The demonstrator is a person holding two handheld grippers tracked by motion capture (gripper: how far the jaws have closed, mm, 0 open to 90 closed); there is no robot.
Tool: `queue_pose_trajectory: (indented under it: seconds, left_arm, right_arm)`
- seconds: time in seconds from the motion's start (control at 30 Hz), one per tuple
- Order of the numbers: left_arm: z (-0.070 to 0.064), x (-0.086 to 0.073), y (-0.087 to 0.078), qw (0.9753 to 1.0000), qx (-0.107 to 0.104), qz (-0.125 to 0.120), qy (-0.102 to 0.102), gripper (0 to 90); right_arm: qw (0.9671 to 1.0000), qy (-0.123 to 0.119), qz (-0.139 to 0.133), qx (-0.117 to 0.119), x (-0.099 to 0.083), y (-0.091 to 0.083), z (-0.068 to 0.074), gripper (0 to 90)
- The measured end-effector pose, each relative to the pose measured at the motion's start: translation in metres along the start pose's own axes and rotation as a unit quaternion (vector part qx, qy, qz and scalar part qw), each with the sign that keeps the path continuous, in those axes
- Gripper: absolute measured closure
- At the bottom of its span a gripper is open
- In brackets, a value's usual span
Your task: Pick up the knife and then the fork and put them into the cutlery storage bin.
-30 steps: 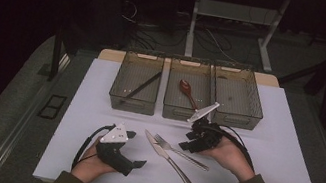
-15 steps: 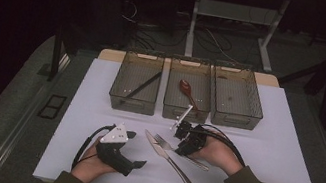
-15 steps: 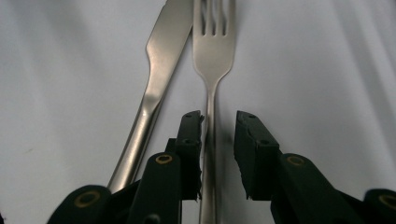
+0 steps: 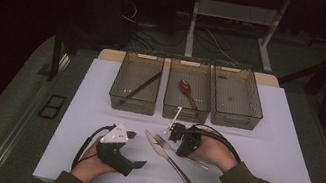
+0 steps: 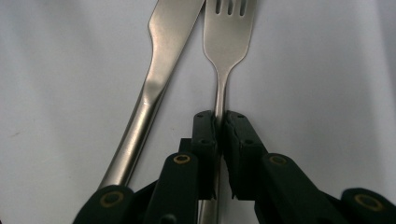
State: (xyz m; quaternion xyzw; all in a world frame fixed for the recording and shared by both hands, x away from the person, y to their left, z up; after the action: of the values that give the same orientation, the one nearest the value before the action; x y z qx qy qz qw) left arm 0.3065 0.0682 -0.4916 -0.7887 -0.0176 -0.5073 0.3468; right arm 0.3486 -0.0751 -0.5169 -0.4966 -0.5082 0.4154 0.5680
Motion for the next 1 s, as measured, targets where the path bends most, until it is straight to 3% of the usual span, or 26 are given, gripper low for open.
queue_pose_trajectory:
  seconds: [0.23,0.5,0.8,1.0]
  left_arm:
    - [0.0,0.0,-0.001,1.0,0.001,0.001,0.002,0.0]
    - [0.0,0.0,0.0,1.0,0.0,0.001,0.002,0.0]
    - [0.0,0.001,0.0,1.0,-0.001,-0.003,0.0,0.0]
    - [0.0,0.0,0.0,1.0,0.0,-0.004,-0.004,0.0]
  right_arm:
    - [0.9997,0.003,0.023,-0.007,0.002,0.001,0.0,83.0]
    - [0.9995,0.014,0.027,-0.008,0.002,0.0,0.0,83.8]
    - [0.9992,0.032,-0.02,-0.014,0.002,-0.01,-0.009,83.8]
    - [0.996,0.058,-0.065,-0.021,0.0,-0.024,-0.018,83.9]
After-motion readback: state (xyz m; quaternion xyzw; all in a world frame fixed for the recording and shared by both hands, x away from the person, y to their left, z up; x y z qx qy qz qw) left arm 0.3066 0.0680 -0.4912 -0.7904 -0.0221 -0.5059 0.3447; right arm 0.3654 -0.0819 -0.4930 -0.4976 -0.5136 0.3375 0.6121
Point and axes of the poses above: each handheld gripper's, and its own axes: y roughly forward along the jaws, x roughly out of its top, z roughly to its left, the point moved 10 cm from there along y, roughly forward along the jaws, and after that the axes turned 11 degrees about -y, right-handed, at the moved point
